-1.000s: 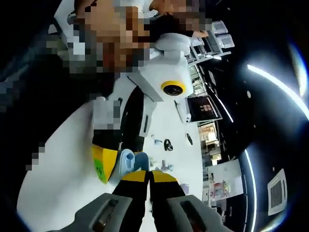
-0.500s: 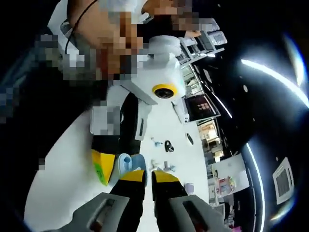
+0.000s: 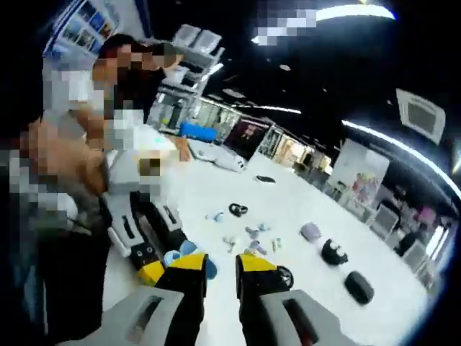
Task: Pick up the earbuds from the table and place the earbuds into the earbud case
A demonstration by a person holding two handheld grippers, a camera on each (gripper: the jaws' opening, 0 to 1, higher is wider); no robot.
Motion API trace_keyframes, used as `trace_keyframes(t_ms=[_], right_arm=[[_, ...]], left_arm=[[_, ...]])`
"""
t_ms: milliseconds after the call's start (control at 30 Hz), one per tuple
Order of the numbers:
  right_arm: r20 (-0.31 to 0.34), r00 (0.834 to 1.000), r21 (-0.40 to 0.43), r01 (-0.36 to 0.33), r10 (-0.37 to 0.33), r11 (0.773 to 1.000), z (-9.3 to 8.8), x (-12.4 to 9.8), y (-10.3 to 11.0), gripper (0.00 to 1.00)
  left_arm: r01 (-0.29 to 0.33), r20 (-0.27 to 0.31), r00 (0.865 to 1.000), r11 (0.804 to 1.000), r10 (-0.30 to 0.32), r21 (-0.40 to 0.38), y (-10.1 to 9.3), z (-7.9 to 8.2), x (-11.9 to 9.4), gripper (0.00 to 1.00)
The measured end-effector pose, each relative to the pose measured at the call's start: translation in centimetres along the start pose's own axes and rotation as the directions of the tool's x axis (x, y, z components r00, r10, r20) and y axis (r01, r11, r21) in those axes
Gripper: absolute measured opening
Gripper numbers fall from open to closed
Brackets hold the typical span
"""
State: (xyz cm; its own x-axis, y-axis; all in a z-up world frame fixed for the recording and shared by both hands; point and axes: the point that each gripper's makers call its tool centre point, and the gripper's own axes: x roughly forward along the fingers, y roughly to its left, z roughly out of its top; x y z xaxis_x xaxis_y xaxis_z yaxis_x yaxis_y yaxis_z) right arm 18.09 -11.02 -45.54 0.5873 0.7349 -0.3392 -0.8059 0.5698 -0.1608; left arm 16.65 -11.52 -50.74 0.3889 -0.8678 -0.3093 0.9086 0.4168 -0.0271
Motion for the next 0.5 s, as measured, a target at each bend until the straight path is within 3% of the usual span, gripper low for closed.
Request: trace_keyframes(t_ms=[67,233,500], right_arm=[[0.012,1.000,0.102,0.006,-0.008,0.995,-0.4,0.2,0.0,0.20],[0.041,0.999,0.268,-0.021,0.010,0.963,-1.3,0.9,0.6,0.27],[0.047,0.999,0.300,-0.006,-0.009,0.954,-1.8,1.7,0.6,0.28]], left_arm=[[0.000,-0.002,1.000,1.000,0.000,0.008,0.0,0.0,0.0,0.20],[-0.001,-0.002,1.000,1.000,0.001,0.008,0.0,0.0,0.0,0.20],[-0.004,-0.001,1.000,1.000,0.004,0.009,0.0,0.0,0.1,0.20]])
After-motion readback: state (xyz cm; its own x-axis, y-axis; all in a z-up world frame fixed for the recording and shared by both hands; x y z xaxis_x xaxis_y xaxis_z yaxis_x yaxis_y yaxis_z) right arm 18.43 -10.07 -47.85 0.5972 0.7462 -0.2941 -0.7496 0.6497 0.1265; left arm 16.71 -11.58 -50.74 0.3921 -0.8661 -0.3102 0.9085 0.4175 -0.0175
